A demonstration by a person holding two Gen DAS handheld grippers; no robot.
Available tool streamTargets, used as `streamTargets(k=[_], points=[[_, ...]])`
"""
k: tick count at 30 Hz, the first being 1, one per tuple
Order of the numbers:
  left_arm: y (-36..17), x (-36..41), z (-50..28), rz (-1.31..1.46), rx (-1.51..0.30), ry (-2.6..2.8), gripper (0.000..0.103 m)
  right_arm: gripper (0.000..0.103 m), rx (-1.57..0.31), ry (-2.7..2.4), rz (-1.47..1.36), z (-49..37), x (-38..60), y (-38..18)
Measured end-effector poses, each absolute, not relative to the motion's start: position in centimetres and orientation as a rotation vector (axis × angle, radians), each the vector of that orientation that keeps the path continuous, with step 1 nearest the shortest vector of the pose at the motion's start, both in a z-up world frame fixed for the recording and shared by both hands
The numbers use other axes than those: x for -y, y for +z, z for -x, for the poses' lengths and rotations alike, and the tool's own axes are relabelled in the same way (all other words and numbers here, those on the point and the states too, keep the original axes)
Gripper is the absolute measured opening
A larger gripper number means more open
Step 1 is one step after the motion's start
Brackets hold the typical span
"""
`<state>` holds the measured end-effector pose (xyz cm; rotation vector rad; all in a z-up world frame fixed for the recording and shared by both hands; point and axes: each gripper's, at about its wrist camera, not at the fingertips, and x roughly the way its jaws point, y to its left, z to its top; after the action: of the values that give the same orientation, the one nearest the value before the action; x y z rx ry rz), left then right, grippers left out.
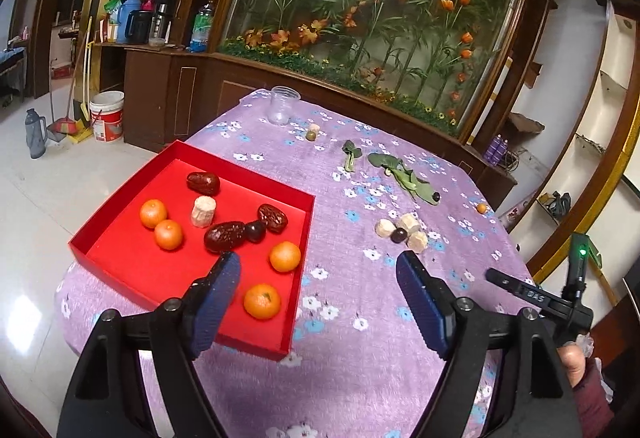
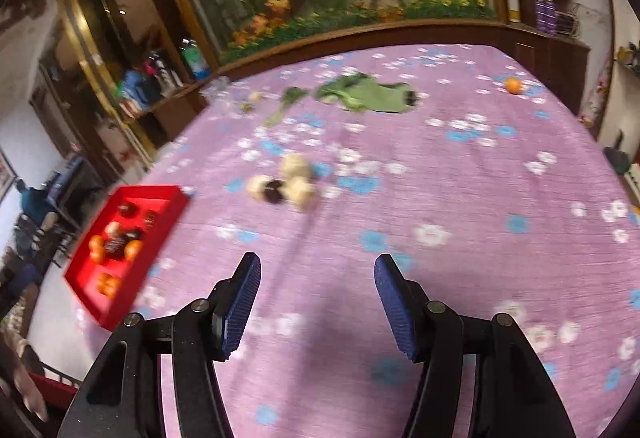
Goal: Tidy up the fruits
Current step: 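Grasp a beige cake block with the left tool while the right tool grasps another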
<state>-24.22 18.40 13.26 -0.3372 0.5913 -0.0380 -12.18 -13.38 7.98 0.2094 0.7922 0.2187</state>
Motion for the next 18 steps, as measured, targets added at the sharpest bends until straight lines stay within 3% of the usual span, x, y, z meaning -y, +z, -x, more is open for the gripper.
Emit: streamTargets(k=[18], points=[[10.5, -14.9, 10.0, 0.343, -0.753, -0.156, 0.079, 0.062, -0.863, 0.34, -0.102, 1.6, 8.3, 5.2]])
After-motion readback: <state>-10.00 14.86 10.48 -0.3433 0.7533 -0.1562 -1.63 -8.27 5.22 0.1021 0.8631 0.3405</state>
